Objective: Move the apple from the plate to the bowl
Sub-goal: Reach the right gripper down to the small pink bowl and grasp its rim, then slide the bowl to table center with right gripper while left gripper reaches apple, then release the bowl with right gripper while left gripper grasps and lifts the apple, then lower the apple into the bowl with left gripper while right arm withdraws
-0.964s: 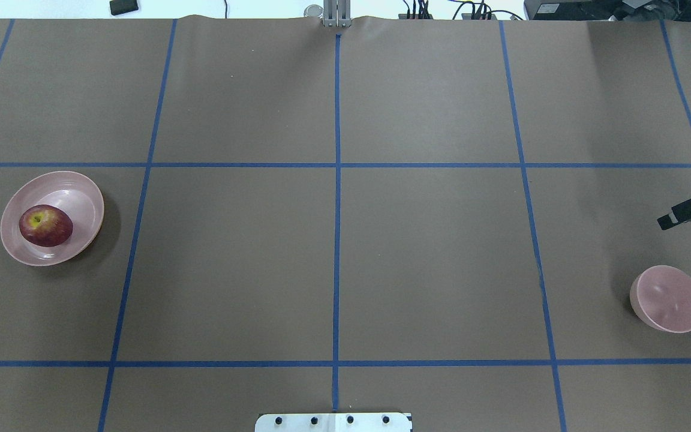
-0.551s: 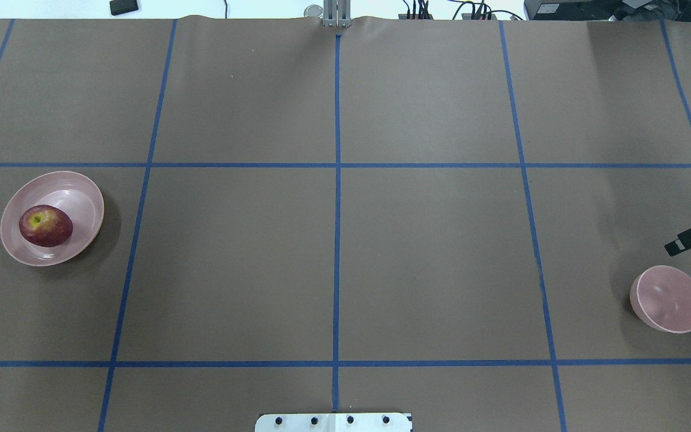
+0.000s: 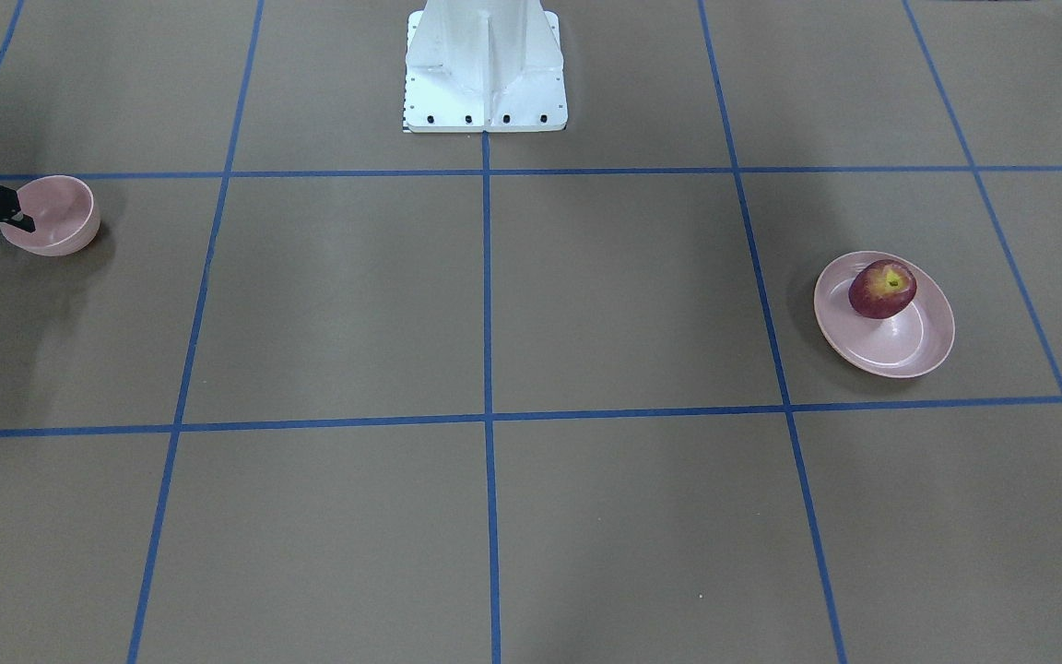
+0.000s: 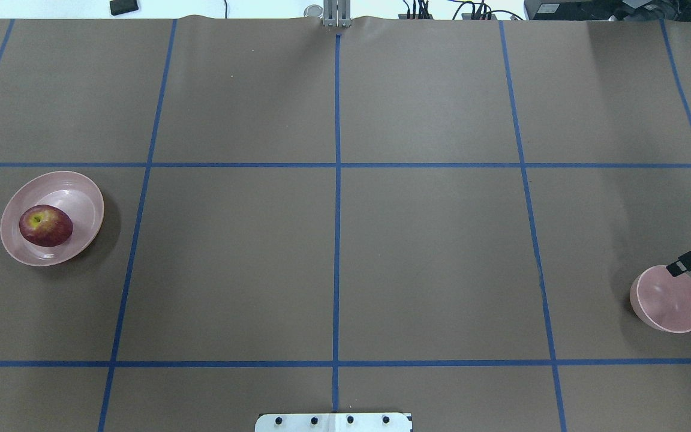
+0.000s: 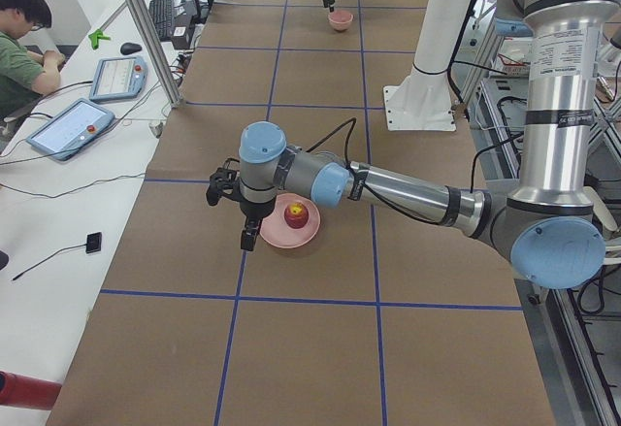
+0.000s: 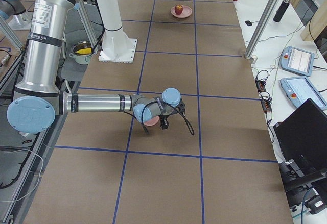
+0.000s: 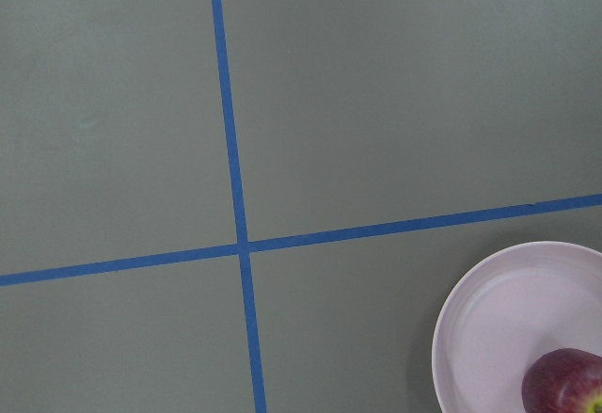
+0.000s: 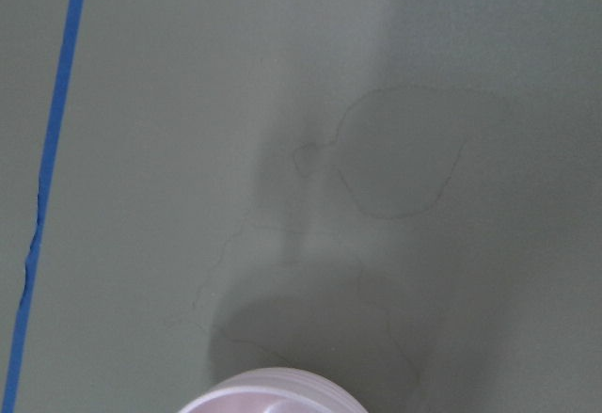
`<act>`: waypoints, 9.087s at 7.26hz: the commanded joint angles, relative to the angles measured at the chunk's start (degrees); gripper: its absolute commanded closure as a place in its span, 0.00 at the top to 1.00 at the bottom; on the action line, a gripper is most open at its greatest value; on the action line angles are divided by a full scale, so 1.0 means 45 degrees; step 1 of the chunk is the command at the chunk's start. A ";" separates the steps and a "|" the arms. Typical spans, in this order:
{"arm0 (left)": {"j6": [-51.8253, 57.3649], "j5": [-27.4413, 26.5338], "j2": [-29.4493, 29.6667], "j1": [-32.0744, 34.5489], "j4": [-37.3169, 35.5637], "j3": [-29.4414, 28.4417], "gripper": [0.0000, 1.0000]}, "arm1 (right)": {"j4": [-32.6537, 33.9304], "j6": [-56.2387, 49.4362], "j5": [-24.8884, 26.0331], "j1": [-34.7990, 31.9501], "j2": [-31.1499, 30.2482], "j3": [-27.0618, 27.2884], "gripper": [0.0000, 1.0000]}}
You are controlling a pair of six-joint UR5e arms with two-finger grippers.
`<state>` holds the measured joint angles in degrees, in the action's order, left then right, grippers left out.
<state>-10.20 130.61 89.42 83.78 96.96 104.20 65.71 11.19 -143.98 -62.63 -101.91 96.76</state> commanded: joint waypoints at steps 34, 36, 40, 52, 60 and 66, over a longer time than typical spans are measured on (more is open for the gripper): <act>-0.8574 -0.2031 0.0558 -0.7290 0.2517 -0.1300 0.94 | 0.3794 1.0697 0.2110 0.3369 0.9267 0.0706 0.00; -0.8633 -0.1934 0.0578 -0.7291 0.2478 -0.1184 0.16 | 0.3796 1.1087 0.2794 0.3935 0.9327 0.0667 0.00; -0.8437 -0.1914 0.1410 -0.7095 -0.2038 0.1974 0.00 | 0.3952 1.1534 0.3983 0.5066 1.0629 -0.0400 0.00; -0.8729 -0.1856 0.3154 -0.7173 -0.2933 0.1552 0.00 | 0.3113 1.1536 0.5062 0.5031 1.3624 -0.5407 1.00; -1.4504 -0.1875 1.0470 -0.9221 -0.2758 -0.3128 0.00 | 0.5914 0.6471 0.3792 0.1813 1.1187 -0.3673 1.00; -1.5916 -0.2812 1.3758 -1.0142 -0.1222 -0.7502 0.00 | 0.6824 0.1989 0.3773 -0.0689 0.8626 -0.2732 1.00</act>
<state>-80.68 119.08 149.18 38.89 87.76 75.24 96.43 23.34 -126.99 -63.80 -61.33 84.37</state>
